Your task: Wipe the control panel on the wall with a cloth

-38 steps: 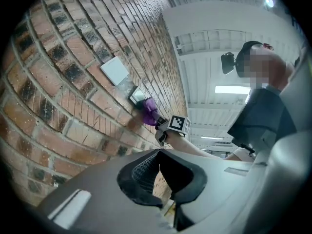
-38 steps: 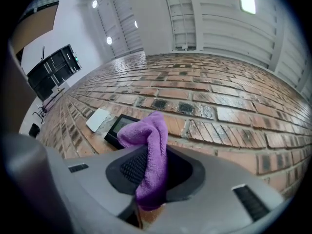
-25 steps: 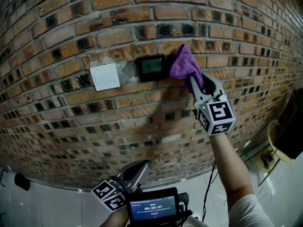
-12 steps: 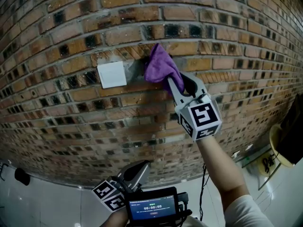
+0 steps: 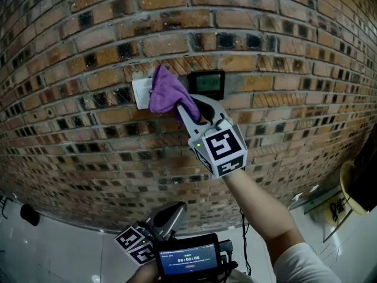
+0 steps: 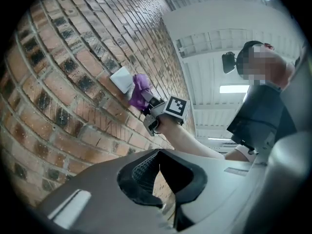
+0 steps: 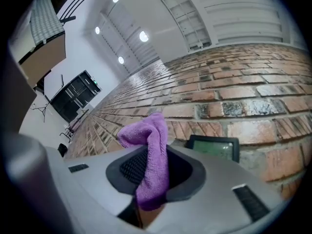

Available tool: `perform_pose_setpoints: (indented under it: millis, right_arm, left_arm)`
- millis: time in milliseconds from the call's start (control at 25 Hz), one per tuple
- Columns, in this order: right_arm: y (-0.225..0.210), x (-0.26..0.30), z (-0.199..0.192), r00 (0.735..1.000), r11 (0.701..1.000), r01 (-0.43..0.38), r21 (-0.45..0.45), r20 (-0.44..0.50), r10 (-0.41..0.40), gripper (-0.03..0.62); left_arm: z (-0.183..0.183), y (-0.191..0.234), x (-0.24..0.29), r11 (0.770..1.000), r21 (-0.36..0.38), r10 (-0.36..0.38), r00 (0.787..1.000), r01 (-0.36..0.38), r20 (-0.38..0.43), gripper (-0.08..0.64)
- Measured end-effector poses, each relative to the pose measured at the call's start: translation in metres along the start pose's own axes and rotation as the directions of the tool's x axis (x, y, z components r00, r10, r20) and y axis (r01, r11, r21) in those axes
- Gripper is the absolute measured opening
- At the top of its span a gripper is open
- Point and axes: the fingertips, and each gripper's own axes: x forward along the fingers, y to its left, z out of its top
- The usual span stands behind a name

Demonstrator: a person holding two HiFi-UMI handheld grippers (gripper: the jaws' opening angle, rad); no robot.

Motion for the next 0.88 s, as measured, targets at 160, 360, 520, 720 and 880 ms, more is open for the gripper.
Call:
perform_pose_setpoints:
  millis: [160,360,520,720,880]
  right_arm:
    - [0.013,0.010,-0.012,0.999,0.999,-0.034,0.007,-0.032,0.034,0.097]
    - [0.009,0.013,-0.022,0.998,1.000,-0.029,0.009,-0.055,0.029,0.097]
    - [-0.001,0.008,-0.025,0.998,1.000,-0.009,0.001,-0.066,0.009,0.097]
    - [-0.017,0.000,-0.028,0.997,1.000,0.024,-0.003,-0.076,-0.024,0.097]
    - [-0.027,-0.009,-0.029,0.996,0.999,0.043,-0.007,-0.080,-0.043,0.097]
  left_arm:
    - [0.001,0.001,-0.002,1.000,0.001,0.008,1.000,-0.008,0.001,-0.012]
    - [0.002,0.001,-0.002,1.000,0.002,0.009,1.000,-0.009,0.004,-0.012]
    - [0.002,0.000,0.000,1.000,0.000,0.003,1.000,-0.003,0.000,-0.012]
    - [-0.001,-0.002,0.005,1.000,-0.003,-0.012,1.000,0.012,-0.005,-0.012]
    - [-0.003,-0.004,0.009,1.000,-0.007,-0.024,1.000,0.024,-0.013,-0.012]
